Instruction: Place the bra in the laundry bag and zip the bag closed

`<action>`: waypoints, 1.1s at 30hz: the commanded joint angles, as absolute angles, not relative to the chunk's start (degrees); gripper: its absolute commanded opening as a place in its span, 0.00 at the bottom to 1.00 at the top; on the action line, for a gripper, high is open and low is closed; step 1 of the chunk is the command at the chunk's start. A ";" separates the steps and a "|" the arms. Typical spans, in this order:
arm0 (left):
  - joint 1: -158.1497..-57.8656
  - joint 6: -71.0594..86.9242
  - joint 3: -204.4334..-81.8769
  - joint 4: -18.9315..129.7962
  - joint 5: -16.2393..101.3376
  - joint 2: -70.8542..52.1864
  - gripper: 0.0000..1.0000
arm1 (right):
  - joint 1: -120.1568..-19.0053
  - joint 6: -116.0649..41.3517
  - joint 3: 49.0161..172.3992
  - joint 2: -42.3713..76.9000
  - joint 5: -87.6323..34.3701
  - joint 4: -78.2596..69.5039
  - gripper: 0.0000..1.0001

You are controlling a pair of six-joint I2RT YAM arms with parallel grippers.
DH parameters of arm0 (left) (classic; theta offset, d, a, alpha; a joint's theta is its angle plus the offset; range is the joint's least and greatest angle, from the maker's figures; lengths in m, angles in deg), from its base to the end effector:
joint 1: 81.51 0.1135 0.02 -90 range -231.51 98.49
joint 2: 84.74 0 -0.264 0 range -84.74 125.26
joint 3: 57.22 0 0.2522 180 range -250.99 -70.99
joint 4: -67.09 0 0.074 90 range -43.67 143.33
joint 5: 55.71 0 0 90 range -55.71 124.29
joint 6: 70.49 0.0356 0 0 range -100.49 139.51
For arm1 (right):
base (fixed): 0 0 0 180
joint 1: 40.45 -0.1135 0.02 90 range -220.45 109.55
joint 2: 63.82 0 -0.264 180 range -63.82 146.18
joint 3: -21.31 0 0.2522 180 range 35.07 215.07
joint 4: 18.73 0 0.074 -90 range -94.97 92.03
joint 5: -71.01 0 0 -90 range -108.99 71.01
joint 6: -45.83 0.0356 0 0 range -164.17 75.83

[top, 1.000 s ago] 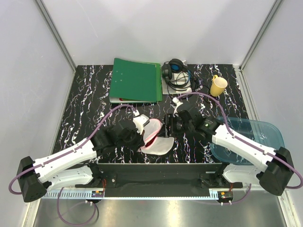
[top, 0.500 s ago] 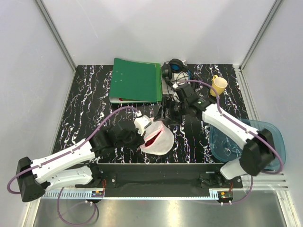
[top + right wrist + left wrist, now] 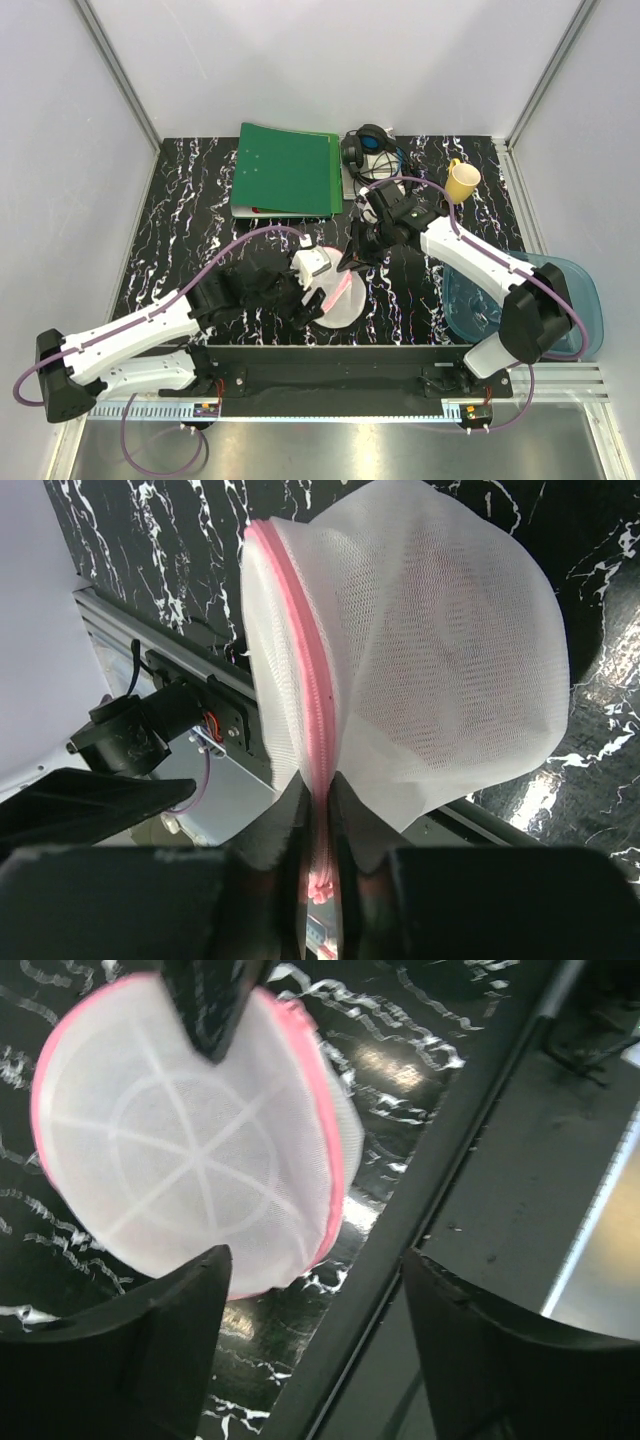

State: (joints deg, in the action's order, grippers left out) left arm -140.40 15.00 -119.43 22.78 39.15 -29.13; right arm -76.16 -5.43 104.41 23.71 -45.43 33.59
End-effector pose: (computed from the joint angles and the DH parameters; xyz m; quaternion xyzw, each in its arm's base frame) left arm 0.1049 -0.1797 0.2934 0.4264 0.7892 -0.2637 0.3546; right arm 0.2491 0.1986 0.2692 -0.0407 0.9342 0.3430 0.0892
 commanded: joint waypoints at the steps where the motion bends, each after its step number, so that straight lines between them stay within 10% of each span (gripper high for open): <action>1: -140.48 16.26 -124.85 24.59 47.38 -28.06 0.80 | -75.87 -6.47 104.07 20.12 -47.99 30.80 0.15; 14: -138.55 16.26 -131.89 23.71 46.60 -13.12 0.57 | -75.87 -5.15 102.14 18.01 -50.45 29.30 0.10; 20: -139.07 15.91 -132.16 23.62 36.68 -13.81 0.00 | -75.87 -4.01 100.99 16.96 -49.67 28.95 0.05; 31: -154.72 17.06 -127.76 27.84 -5.96 -15.92 0.01 | -76.14 23.48 90.28 7.91 -42.12 16.91 0.00; 33: -154.72 16.26 -127.50 28.19 -6.32 -17.06 0.35 | -76.14 25.17 89.31 5.27 -36.60 17.09 0.00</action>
